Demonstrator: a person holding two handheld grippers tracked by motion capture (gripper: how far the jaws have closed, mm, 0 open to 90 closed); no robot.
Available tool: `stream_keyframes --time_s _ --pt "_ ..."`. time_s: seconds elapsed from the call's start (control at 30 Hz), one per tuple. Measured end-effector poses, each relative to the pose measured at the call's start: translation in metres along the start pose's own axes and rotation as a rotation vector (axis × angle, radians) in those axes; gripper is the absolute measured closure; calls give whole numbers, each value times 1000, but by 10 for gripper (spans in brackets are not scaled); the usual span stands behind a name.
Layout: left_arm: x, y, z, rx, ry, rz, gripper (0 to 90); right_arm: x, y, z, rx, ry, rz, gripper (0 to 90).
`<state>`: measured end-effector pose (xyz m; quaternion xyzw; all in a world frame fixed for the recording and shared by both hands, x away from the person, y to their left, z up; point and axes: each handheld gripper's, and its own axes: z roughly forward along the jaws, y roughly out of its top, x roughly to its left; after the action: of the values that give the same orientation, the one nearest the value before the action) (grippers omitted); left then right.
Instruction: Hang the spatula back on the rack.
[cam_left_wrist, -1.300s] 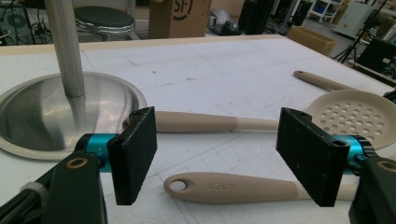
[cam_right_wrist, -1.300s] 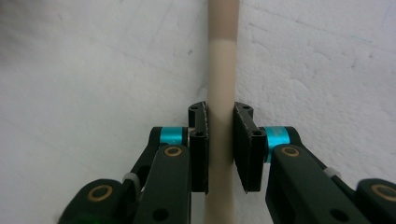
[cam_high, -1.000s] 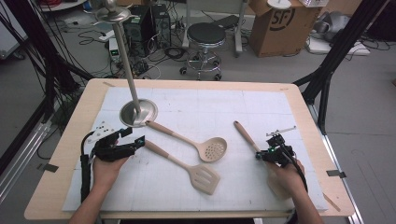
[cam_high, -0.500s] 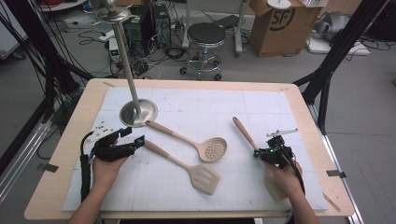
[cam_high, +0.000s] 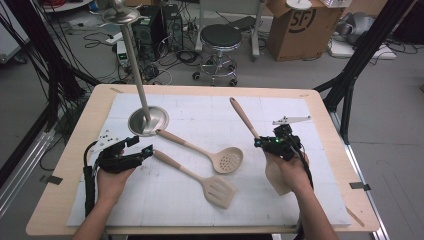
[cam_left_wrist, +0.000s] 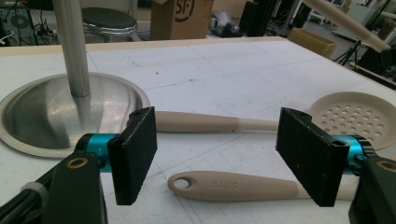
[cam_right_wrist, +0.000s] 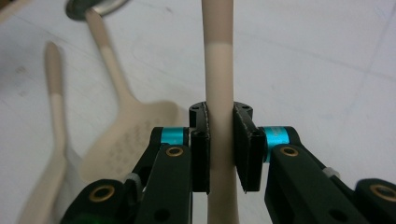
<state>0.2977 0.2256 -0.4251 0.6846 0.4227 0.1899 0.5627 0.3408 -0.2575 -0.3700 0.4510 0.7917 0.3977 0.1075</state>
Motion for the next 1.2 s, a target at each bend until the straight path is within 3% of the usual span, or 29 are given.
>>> stream_keyframes --time_s 0.07,0.1,0.23,0.43,0.67,0.9,1.03,1.2 --pt "0 0 0 -1 0 1 297 3 5 0 -11 13 1 789" --pt "0 0 0 -2 1 1 297 9 14 0 -56 44 0 789" --pt "2 0 -1 -6 -3 -9 297 15 25 5 -144 127 14 789" --pt "3 -1 -3 1 -2 -19 298 27 40 14 -194 212 25 789" --pt "8 -3 -10 -3 16 -32 298 44 62 19 -237 251 -9 788" --pt "10 -6 -15 -3 24 -41 300 69 86 28 -325 321 -57 788" --pt "12 -8 -19 3 27 -43 301 77 95 37 -362 368 -51 788" --pt "12 -10 -21 6 26 -46 301 82 103 52 -370 373 -44 788"
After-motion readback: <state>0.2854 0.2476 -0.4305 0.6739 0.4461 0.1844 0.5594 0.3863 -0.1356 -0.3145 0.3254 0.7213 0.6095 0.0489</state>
